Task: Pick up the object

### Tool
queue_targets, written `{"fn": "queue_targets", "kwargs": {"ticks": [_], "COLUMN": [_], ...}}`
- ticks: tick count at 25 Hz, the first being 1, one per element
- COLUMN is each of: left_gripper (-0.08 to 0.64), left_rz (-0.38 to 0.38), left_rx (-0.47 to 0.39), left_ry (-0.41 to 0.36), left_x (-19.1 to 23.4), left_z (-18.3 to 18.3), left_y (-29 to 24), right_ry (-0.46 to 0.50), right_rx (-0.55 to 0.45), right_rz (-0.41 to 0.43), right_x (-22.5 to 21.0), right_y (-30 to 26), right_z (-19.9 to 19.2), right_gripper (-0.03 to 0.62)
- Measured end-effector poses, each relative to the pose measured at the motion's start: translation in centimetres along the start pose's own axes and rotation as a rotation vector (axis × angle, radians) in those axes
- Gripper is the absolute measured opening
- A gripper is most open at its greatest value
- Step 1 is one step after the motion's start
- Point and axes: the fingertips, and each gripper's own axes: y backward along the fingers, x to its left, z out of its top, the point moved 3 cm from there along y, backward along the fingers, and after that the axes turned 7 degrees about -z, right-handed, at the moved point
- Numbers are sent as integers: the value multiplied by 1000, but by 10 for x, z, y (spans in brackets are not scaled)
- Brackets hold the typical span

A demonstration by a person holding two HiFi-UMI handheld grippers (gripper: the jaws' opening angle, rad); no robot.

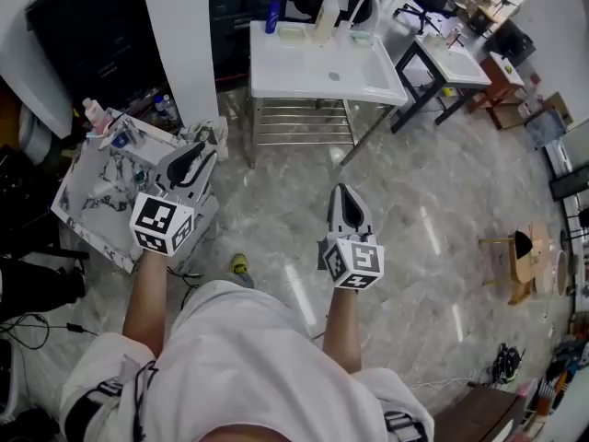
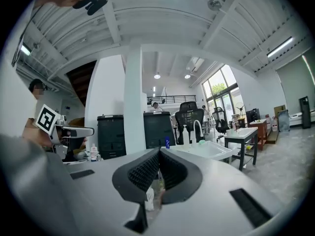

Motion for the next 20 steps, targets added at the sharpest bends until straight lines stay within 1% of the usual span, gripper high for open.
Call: {"fn": "queue_targets", "kwargs": {"ticks": [4,8,14,17,20], "left_gripper": [92,92,92,92,92], "left_rz": [-10,-26,-46,-53,-60], "left_rx": [6,4,-6,-2,2], "left_ry": [20,39,53,62,53], "left_x": [57,96,124,134,142], "left_z": [-6,-9,-13,-17,-18], "left_y": [-38,-69,-98,-113,-135], "right_ry": [3,16,26,25,18], "right_rx": [-1,12,3,9,20], "right_rz": [-13,-30,-57,-55,-55], "right_x": [9,12,6,2,-8], "right_y": [-67,-110,-148,-164,-185], "right_z": [7,12,20,18,13], "right_gripper": [6,6,6,6,6]}}
